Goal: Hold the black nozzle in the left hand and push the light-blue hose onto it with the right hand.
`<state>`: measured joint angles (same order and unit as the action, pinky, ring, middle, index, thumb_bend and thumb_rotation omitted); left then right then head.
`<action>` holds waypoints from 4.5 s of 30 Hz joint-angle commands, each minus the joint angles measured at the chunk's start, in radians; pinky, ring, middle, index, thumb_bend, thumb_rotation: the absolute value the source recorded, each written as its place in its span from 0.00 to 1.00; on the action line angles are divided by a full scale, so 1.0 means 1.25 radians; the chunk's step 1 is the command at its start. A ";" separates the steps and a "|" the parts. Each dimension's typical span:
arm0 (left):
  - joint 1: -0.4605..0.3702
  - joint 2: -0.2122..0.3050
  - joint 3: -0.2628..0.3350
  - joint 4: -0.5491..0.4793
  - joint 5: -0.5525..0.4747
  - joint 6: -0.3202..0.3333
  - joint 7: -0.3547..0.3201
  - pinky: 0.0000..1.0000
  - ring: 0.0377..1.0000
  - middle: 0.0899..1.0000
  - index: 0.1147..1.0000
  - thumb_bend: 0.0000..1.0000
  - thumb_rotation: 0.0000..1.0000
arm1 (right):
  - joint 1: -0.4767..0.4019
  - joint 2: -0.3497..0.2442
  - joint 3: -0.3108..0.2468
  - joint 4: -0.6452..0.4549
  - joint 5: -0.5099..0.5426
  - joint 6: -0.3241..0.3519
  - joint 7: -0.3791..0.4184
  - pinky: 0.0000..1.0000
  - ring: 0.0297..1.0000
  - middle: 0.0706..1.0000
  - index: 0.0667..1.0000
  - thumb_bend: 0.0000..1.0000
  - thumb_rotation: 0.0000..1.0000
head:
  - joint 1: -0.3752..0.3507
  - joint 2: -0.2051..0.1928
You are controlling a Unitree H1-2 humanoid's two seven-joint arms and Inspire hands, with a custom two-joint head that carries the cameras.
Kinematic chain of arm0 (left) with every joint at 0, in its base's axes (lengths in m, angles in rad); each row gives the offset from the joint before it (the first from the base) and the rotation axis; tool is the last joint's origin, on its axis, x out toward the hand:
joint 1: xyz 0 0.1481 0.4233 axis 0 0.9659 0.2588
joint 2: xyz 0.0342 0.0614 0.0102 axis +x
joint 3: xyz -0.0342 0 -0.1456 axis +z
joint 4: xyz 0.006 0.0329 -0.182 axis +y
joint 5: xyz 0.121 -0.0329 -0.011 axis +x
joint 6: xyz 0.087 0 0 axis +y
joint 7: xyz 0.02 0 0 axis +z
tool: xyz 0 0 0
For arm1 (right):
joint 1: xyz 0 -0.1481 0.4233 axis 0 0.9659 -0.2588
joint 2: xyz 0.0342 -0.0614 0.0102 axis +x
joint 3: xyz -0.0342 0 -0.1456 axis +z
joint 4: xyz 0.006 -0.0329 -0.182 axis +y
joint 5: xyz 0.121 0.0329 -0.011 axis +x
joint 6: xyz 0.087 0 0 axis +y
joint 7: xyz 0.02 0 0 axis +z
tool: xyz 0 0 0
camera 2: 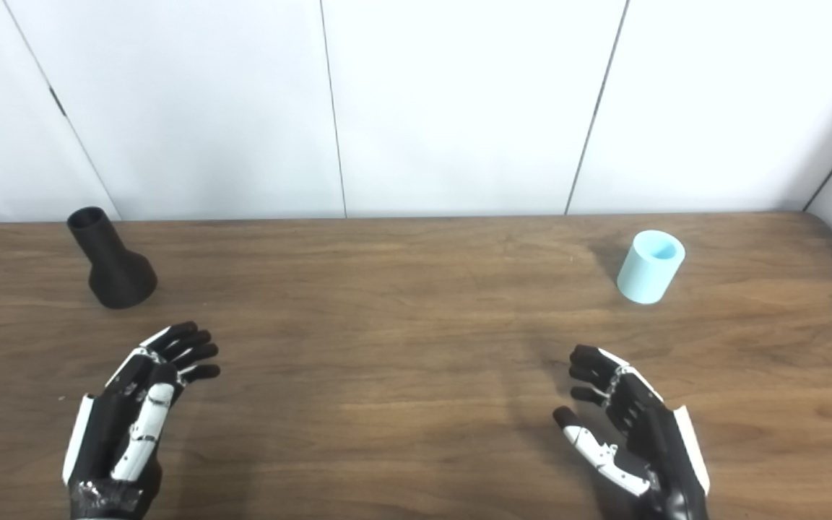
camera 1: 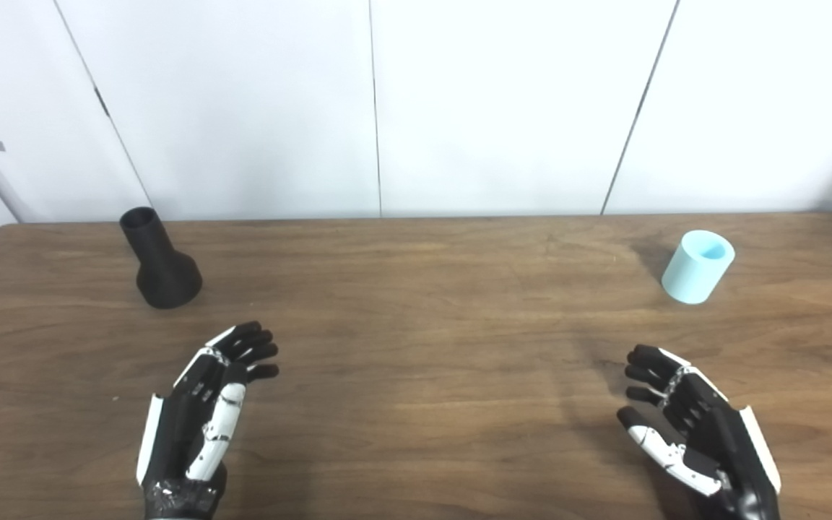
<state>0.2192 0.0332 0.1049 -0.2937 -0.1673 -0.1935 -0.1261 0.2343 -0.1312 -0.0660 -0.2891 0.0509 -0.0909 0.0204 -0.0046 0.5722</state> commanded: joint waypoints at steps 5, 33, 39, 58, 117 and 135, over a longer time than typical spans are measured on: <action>0.083 0.002 -0.007 -0.029 -0.007 -0.013 0.000 0.67 0.73 0.73 0.71 0.24 0.47 | -0.003 0.011 -0.004 -0.027 0.007 -0.024 -0.002 0.70 0.76 0.76 0.72 0.27 0.09 | -0.001 0.002; 0.079 0.014 0.113 -0.096 -0.006 0.025 0.088 0.62 0.66 0.69 0.67 0.59 0.21 | -0.011 -0.025 -0.049 0.030 0.073 -0.048 0.019 0.76 0.81 0.80 0.76 0.23 0.00 | 0.100 -0.014; 0.055 0.028 0.184 -0.069 0.003 0.028 0.120 0.58 0.63 0.66 0.64 0.79 0.24 | -0.023 -0.047 -0.080 0.065 0.109 -0.057 0.041 0.73 0.79 0.79 0.75 0.23 0.00 | 0.160 -0.004; -0.048 0.054 0.238 -0.013 0.123 0.159 0.203 0.62 0.69 0.71 0.70 0.99 0.29 | -0.086 -0.117 -0.141 0.159 0.159 -0.045 0.088 0.68 0.77 0.78 0.74 0.26 0.30 | 0.380 0.000; -0.424 0.336 -0.014 0.460 0.312 0.435 0.133 0.74 0.84 0.88 0.92 1.00 0.40 | -0.126 -0.129 -0.167 0.285 0.133 -0.104 0.095 0.53 0.61 0.62 0.46 0.49 0.16 | 0.450 -0.058; -0.470 0.363 -0.109 0.463 0.369 0.530 0.051 0.31 0.42 0.55 0.92 1.00 0.35 | -0.098 -0.122 -0.166 0.253 0.108 -0.117 0.092 0.50 0.62 0.63 0.46 0.49 0.16 | 0.412 -0.052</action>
<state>-0.3803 0.5125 0.0032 0.2511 0.3069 0.4323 0.0119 0.0918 -0.2957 -0.2768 0.0329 0.1823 -0.2081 0.1424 0.5093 0.5062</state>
